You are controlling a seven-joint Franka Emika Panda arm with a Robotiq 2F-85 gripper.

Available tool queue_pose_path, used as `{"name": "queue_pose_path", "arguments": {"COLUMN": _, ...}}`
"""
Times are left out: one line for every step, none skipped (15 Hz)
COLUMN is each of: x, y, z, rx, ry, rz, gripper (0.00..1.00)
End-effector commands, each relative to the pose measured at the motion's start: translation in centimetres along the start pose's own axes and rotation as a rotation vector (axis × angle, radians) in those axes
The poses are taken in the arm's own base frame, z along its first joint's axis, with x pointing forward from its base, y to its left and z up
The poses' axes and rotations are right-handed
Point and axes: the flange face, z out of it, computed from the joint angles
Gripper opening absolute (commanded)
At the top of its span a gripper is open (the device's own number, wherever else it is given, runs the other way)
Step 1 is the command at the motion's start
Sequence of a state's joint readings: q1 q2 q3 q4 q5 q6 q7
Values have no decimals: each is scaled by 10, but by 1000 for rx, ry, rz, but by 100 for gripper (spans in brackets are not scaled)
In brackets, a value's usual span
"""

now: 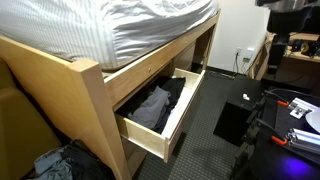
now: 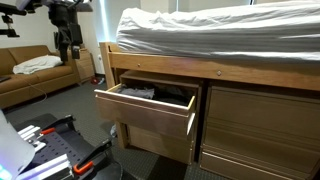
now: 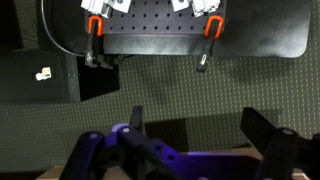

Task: Close the topmost drawer on the left

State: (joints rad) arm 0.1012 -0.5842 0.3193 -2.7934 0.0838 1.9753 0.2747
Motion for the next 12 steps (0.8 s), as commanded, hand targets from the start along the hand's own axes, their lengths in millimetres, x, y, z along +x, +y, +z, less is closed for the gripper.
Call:
{"name": "queue_pose_path", "arguments": {"x": 24, "y": -12, "z": 67, "rx": 30, "ry": -200, "rz": 13, "gripper": 100}}
{"name": "queue_pose_path", "arguments": {"x": 10, "y": -9, "z": 37, "rx": 11, "ry": -110, "rz": -5, "gripper": 100}}
{"name": "queue_pose_path", "arguments": {"x": 15, "y": -10, "z": 53, "rx": 12, "ry": -157, "rz": -3, "gripper": 100}}
{"name": "queue_pose_path", "arguments": {"x": 19, "y": -11, "z": 63, "rx": 15, "ry": -188, "rz": -3, "gripper": 100}}
{"name": "queue_pose_path", "arguments": {"x": 21, "y": -12, "z": 69, "rx": 17, "ry": -206, "rz": -2, "gripper": 100}}
{"name": "queue_pose_path", "arguments": {"x": 23, "y": -12, "z": 70, "rx": 19, "ry": -212, "rz": -1, "gripper": 100}}
{"name": "queue_pose_path", "arguments": {"x": 30, "y": -15, "z": 70, "rx": 21, "ry": -166, "rz": 64, "gripper": 100}}
{"name": "queue_pose_path", "arguments": {"x": 37, "y": -21, "z": 75, "rx": 31, "ry": -132, "rz": 113, "gripper": 100}}
{"name": "queue_pose_path", "arguments": {"x": 46, "y": -31, "z": 86, "rx": 21, "ry": -73, "rz": 158, "gripper": 100}}
{"name": "queue_pose_path", "arguments": {"x": 51, "y": -40, "z": 95, "rx": 8, "ry": -33, "rz": 199, "gripper": 100}}
{"name": "queue_pose_path", "arguments": {"x": 52, "y": -48, "z": 110, "rx": -4, "ry": -24, "rz": 232, "gripper": 100}}
{"name": "queue_pose_path", "arguments": {"x": 51, "y": -56, "z": 123, "rx": -20, "ry": -22, "rz": 264, "gripper": 100}}
